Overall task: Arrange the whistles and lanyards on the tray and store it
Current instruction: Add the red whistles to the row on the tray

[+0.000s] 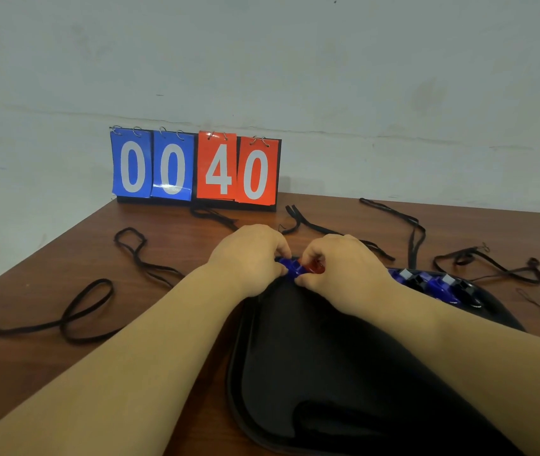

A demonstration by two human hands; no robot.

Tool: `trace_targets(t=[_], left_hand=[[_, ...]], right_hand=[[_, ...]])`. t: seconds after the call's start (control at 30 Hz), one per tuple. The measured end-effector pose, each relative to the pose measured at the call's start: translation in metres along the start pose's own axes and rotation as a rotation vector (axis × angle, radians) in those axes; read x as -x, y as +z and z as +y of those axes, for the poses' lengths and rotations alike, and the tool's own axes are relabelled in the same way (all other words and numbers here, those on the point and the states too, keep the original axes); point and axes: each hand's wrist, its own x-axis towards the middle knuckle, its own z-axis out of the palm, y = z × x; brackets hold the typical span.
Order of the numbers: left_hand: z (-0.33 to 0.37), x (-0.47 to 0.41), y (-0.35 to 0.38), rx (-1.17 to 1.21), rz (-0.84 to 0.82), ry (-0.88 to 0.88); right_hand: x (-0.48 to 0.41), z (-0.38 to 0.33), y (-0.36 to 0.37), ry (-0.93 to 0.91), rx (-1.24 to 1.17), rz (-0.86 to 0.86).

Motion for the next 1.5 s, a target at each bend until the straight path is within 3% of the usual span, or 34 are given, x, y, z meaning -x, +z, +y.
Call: trace_targets(t=[0.73, 1.03, 1.27, 1.5], left_hand=[[0.003, 0.031, -0.017, 0.165, 0.185, 0.038], [-0.048, 0.098, -0.073, 0.122, 0.32, -0.129], [-0.092, 0.149, -0.055, 0.057, 0.261, -0.209], [-0.098, 0.157, -0.038, 0.082, 0.241, -0.187]], right_hand=[[0.039, 0.015, -0.041, 0.001, -0.047, -0.02], [0.036, -0.036, -0.048, -0.147, -0.11, -0.017], [0.026, -0.088, -0.03, -0.29, -0.129, -0.095], [0.018, -0.109, -0.014, -0.314, -0.073, -0.207]])
